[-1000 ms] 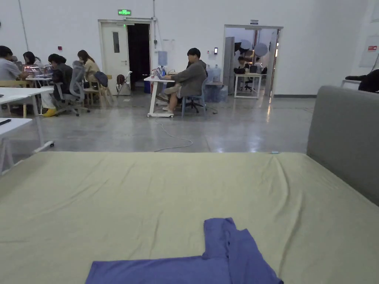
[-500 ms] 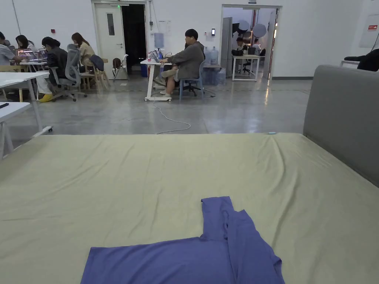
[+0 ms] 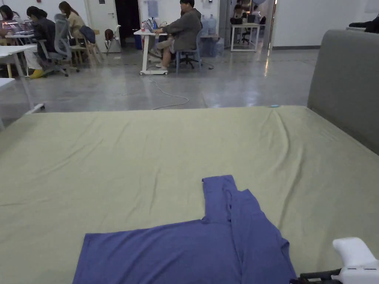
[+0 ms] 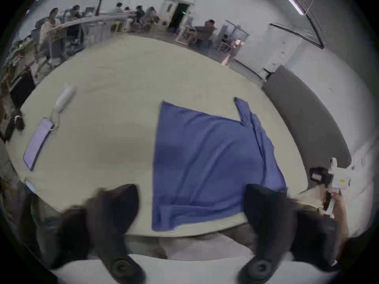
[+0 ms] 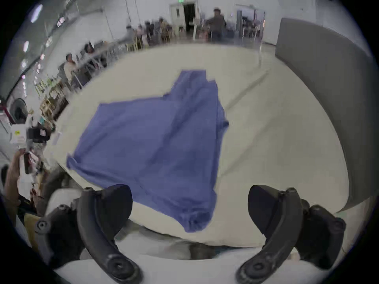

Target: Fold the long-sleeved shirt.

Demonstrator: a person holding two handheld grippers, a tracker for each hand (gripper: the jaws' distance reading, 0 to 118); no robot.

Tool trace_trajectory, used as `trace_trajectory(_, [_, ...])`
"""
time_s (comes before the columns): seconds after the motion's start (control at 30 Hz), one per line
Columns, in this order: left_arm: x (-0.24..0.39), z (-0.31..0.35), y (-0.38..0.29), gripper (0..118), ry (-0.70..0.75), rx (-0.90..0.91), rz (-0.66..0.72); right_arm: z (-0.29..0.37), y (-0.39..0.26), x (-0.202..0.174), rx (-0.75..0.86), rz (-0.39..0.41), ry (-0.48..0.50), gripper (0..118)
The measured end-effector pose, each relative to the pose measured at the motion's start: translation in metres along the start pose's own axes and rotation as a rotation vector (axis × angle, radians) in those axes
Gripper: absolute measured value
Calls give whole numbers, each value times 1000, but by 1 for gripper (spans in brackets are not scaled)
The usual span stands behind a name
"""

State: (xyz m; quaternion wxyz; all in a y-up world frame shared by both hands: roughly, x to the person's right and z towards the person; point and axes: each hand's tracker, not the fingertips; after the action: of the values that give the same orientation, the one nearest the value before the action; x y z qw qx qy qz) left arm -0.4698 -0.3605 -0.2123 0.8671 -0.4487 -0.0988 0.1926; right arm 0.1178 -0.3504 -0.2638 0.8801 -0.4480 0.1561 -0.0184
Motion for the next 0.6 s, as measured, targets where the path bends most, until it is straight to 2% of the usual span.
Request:
trace_trajectory(0.03, [7, -5, -1, 25, 28, -11, -26, -4, -1, -2, -4, -22, 26, 85])
trace_trajectory(0.07, [18, -15, -3, 0, 94, -18, -73, -10, -1, -5, -5, -39, 48, 36])
trace_trajectory(0.1, [21, -20, -7, 0, 165, 13, -125, -20, 0, -9, -17, -38, 38, 0])
trace_trajectory(0.13, [21, -28, -9, 0, 144, -30, -119, -34, 4, -15, -19, 40, -16, 0])
trace_trajectory(0.17, [20, -36, -7, 0, 85, -49, -98, -47, 7, -21, -35, 10, -7, 0])
trace_trajectory(0.23, [16, -47, 0, 0, 16, -39, -14, -73, 31, -25, -64, 42, 48, 0])
trace_trajectory(0.27, [14, -52, 5, 0, 25, -33, -10, -87, 53, -26, -62, 49, 51, 13])
trace_trajectory(0.3, [14, -57, 11, 0, 32, -33, -20, -107, 68, -22, -49, 53, 36, 52])
trace_trajectory(0.33, [14, -64, 22, 0, 44, -30, -35, -125, 101, -22, -17, 81, -2, 107])
trace_trajectory(0.37, [13, -71, 29, 0, 71, -28, -59, -147, 135, -22, 5, 97, -25, 118])
trace_trajectory(0.4, [12, -77, 34, 0, 81, -29, -67, -170, 171, -20, 20, 124, -47, 117])
trace_trajectory(0.43, [10, -86, 42, 0, 83, -32, -68, -181, 215, -11, 103, 158, -95, 117])
trace_trajectory(0.47, [8, -94, 49, 0, 95, -33, -80, -211, 256, -8, 99, 110, -50, 117])
trace_trajectory(0.5, [6, -101, 53, 0, 95, -38, -83, -238, 289, -3, 72, 80, -53, 117])
trace_trajectory(0.6, [1, -127, 62, 0, 87, -60, -73, -341, 360, 17, -54, 44, -155, 117])
